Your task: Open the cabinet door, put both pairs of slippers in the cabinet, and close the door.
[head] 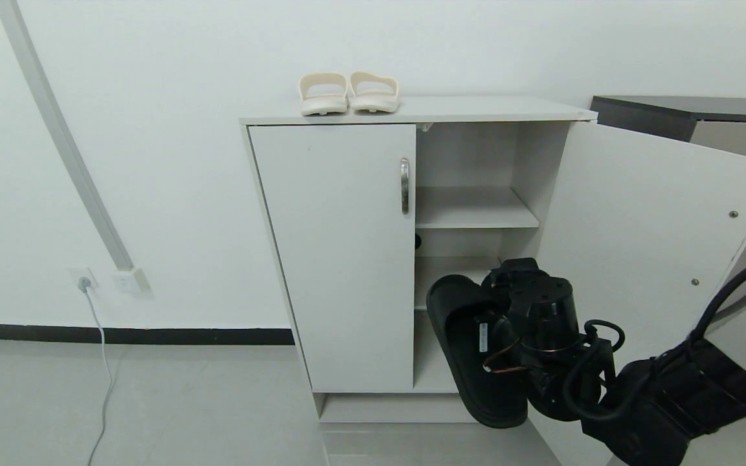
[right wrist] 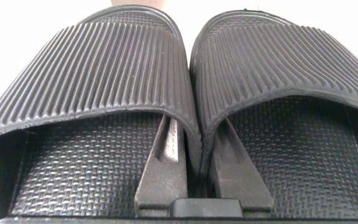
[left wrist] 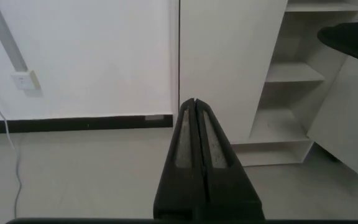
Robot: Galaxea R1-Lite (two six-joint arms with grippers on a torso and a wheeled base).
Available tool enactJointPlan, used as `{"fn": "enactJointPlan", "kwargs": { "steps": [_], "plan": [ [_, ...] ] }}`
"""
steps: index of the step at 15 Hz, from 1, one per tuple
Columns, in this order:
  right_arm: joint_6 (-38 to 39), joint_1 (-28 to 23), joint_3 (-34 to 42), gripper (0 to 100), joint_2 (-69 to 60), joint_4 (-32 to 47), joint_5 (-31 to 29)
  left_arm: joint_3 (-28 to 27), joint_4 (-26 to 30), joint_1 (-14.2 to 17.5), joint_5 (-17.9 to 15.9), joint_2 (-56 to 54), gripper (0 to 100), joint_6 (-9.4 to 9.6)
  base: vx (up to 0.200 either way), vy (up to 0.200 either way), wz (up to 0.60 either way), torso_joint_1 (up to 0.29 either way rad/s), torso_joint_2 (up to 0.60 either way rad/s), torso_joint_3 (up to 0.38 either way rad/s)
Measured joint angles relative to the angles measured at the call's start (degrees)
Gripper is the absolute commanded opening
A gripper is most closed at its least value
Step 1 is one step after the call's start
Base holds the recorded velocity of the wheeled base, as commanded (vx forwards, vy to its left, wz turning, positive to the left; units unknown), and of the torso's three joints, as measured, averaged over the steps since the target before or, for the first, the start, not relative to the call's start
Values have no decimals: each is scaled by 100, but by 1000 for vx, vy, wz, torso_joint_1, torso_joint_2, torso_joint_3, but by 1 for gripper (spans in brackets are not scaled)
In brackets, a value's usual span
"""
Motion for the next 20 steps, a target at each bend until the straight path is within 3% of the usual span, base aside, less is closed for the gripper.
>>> {"fn": "enactJointPlan", "kwargs": {
  "steps": [4,10,20],
  "plan": [
    [215,-141,-474,0,601,44,-315,6,0,0,-6,-18,0,-23,0,0,0,0,0,0],
    [395,-240,-802,0,1228,105,-351,6,0,2,-12,-18,0,-55,0,-200,0,3,-2,2],
    [411,-80,-703,0,1370,79,-294,6,2,4,-6,-16,0,-102,0,0,0,0,0,0]
  ]
}}
